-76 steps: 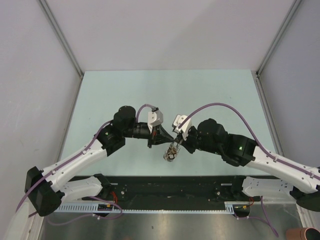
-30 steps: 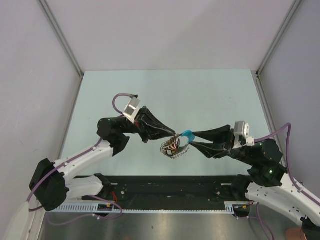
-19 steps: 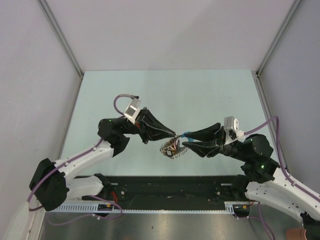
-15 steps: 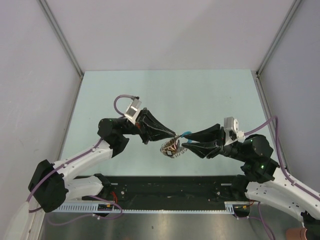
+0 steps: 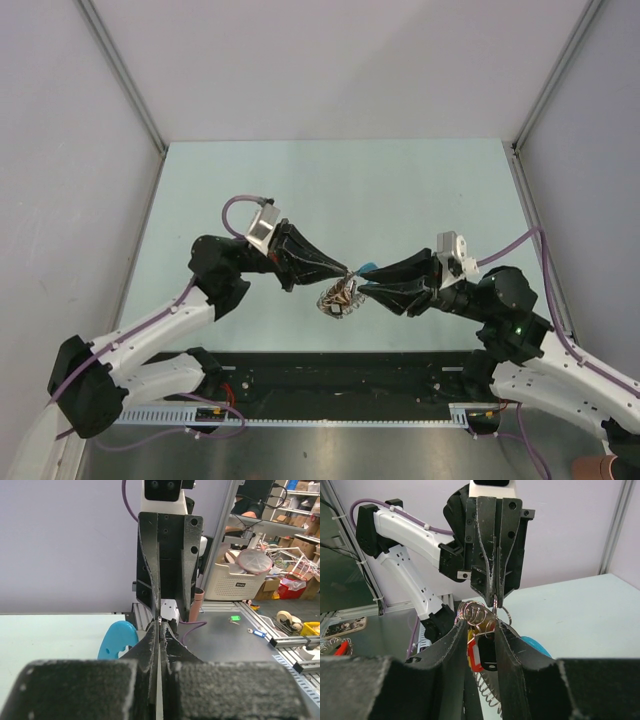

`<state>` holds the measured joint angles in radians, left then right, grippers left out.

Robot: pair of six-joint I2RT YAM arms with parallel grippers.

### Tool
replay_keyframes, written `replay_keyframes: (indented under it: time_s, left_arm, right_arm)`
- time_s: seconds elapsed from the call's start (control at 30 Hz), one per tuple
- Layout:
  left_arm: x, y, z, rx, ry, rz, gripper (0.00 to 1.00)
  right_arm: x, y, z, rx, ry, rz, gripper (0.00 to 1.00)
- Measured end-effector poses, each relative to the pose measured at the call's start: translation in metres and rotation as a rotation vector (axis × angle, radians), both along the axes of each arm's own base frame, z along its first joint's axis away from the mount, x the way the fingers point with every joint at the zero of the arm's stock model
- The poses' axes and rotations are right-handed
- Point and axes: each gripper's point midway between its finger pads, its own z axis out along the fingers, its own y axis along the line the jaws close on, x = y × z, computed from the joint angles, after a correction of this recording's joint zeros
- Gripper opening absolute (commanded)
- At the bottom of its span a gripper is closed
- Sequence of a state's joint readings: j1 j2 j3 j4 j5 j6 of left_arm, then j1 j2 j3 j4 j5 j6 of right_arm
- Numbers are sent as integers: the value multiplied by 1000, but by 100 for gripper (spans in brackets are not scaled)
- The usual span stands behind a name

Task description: Remove the keys from the keyring

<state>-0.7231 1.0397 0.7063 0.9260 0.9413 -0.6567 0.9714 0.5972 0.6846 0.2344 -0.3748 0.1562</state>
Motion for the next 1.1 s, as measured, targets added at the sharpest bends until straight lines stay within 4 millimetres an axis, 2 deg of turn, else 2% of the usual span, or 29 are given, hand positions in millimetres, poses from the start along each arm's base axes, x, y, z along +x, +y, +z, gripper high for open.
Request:
replay_keyframes:
  time_s: [0.3, 0.63, 0.73, 0.77, 0.8, 1.1]
  left_arm:
    - [7, -1, -10, 38, 3, 47, 0]
    - [13, 1, -14, 58, -7, 103, 0]
    - [16, 0, -17, 71, 3, 118, 0]
    - [17, 0, -18, 74, 3, 120, 1]
    - [17, 0, -19, 76, 7, 125, 0]
    - [29, 3, -27, 116, 50, 208, 0]
  right_arm:
    - [2, 12, -12, -35, 36, 15, 30]
    - [11, 13, -25, -76, 70, -42, 24]
    - [14, 15, -28, -89, 70, -61, 14]
    - [15, 15, -30, -93, 69, -67, 4]
    - [16, 16, -31, -98, 69, -73, 1]
    - [28, 15, -41, -139, 59, -168, 0]
